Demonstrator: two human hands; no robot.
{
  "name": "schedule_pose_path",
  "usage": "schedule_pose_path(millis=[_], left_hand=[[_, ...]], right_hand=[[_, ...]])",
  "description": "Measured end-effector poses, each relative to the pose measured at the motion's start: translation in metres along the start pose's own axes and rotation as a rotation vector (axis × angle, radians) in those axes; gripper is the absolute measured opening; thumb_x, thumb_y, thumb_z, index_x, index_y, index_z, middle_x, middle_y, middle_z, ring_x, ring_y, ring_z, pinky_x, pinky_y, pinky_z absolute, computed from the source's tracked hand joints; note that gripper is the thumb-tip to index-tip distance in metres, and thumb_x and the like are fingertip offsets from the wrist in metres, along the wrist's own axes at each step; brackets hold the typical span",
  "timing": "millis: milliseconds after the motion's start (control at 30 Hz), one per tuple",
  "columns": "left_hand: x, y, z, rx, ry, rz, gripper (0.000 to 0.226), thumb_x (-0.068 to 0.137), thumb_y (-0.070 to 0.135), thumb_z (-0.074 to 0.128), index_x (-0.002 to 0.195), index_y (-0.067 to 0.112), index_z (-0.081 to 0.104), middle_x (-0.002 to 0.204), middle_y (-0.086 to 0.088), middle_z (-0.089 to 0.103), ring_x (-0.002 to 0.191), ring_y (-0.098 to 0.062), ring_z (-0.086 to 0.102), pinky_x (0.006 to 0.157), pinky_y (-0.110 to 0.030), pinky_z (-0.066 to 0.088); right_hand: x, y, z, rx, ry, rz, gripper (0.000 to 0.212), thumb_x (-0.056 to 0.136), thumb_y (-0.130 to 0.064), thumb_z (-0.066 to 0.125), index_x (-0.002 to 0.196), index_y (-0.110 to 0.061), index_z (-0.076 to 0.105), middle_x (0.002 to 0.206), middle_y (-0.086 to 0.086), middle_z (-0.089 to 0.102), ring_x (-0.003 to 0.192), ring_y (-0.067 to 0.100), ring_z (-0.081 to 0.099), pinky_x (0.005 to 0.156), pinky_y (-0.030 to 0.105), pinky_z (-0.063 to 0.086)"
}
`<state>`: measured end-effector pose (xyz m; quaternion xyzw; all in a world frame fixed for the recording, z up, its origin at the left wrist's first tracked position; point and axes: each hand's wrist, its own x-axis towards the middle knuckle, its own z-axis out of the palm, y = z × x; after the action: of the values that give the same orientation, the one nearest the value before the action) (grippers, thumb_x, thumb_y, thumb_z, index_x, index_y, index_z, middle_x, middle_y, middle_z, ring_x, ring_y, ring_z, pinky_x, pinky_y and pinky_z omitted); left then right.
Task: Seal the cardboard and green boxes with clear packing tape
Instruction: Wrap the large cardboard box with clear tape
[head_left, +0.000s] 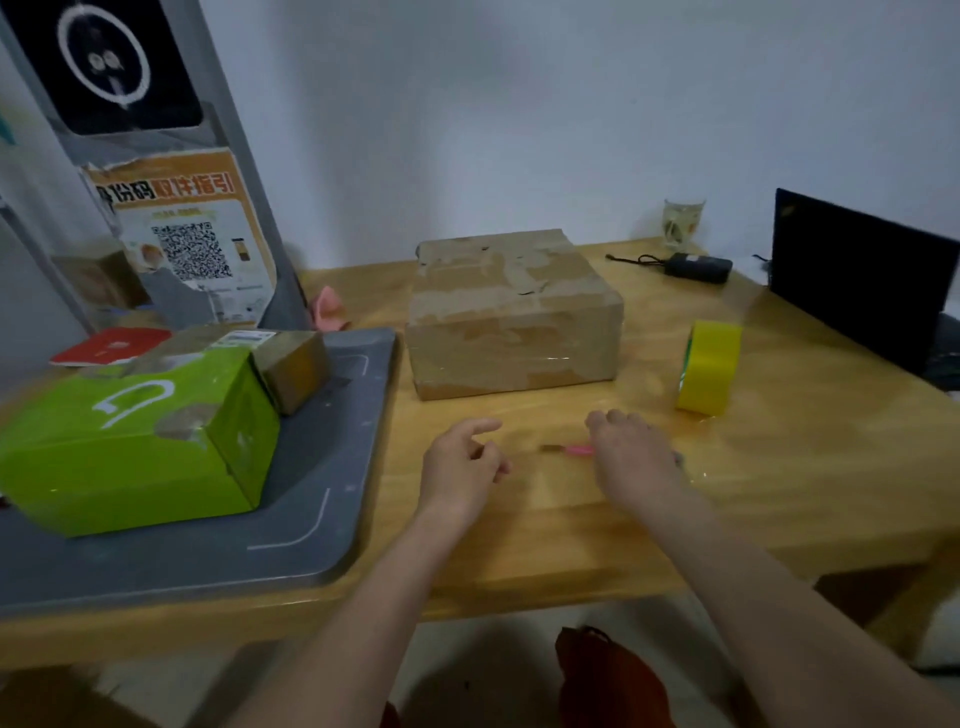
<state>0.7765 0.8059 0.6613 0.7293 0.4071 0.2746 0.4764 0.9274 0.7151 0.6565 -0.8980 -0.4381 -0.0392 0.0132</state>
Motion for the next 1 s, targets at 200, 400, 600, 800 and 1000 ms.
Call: schedule_pose_path(millis=[200, 400, 600, 800, 1000], left_hand=[[0.006, -0.004, -0.012, 0.047, 0.063, -0.044, 0.032, 0.098, 0.016, 0.056, 0.129, 0.023, 0.056, 0.084, 0.000, 0.068, 0.081, -0.011, 0.063, 0.068, -0.022, 0.048], [0.008, -0.010, -0.017, 0.049, 0.012, -0.108, 0.032, 0.096, 0.016, 0.058, 0.128, 0.022, 0.056, 0.095, -0.003, 0.068, 0.088, -0.015, 0.063, 0.072, -0.024, 0.048], [0.010, -0.012, -0.003, 0.102, -0.069, -0.087, 0.019, 0.096, 0.018, 0.060, 0.114, 0.023, 0.065, 0.110, 0.000, 0.067, 0.105, -0.015, 0.061, 0.088, -0.027, 0.046], [0.007, -0.001, 0.029, 0.089, -0.152, -0.031, 0.017, 0.095, 0.016, 0.060, 0.110, 0.022, 0.068, 0.106, 0.002, 0.067, 0.100, -0.014, 0.062, 0.086, -0.024, 0.047], [0.006, 0.000, 0.050, 0.079, -0.166, -0.010, 0.017, 0.094, 0.015, 0.061, 0.093, 0.032, 0.065, 0.101, 0.004, 0.067, 0.097, -0.014, 0.063, 0.084, -0.027, 0.049]], right_hand=[[0.025, 0.015, 0.002, 0.346, 0.138, -0.011, 0.024, 0.097, -0.004, 0.046, 0.115, -0.009, 0.061, 0.111, 0.016, 0.056, 0.108, 0.035, 0.054, 0.083, 0.037, 0.042], [0.025, 0.021, -0.036, 1.313, 0.340, 0.257, 0.028, 0.102, -0.016, 0.044, 0.129, -0.015, 0.052, 0.095, 0.008, 0.065, 0.077, 0.019, 0.063, 0.068, 0.034, 0.057], [0.021, 0.045, -0.041, 1.227, 0.317, 0.220, 0.040, 0.100, -0.045, 0.045, 0.121, -0.016, 0.062, 0.065, -0.007, 0.049, 0.057, 0.009, 0.044, 0.052, 0.025, 0.034], [0.000, 0.070, -0.028, 0.755, 0.061, 0.110, 0.034, 0.103, -0.032, 0.041, 0.121, -0.013, 0.063, 0.094, 0.005, 0.062, 0.092, 0.026, 0.057, 0.080, 0.040, 0.045], [-0.019, 0.102, 0.002, 0.168, -0.019, 0.147, 0.029, 0.097, -0.011, 0.043, 0.119, -0.015, 0.062, 0.112, 0.014, 0.057, 0.106, 0.034, 0.054, 0.087, 0.039, 0.043]])
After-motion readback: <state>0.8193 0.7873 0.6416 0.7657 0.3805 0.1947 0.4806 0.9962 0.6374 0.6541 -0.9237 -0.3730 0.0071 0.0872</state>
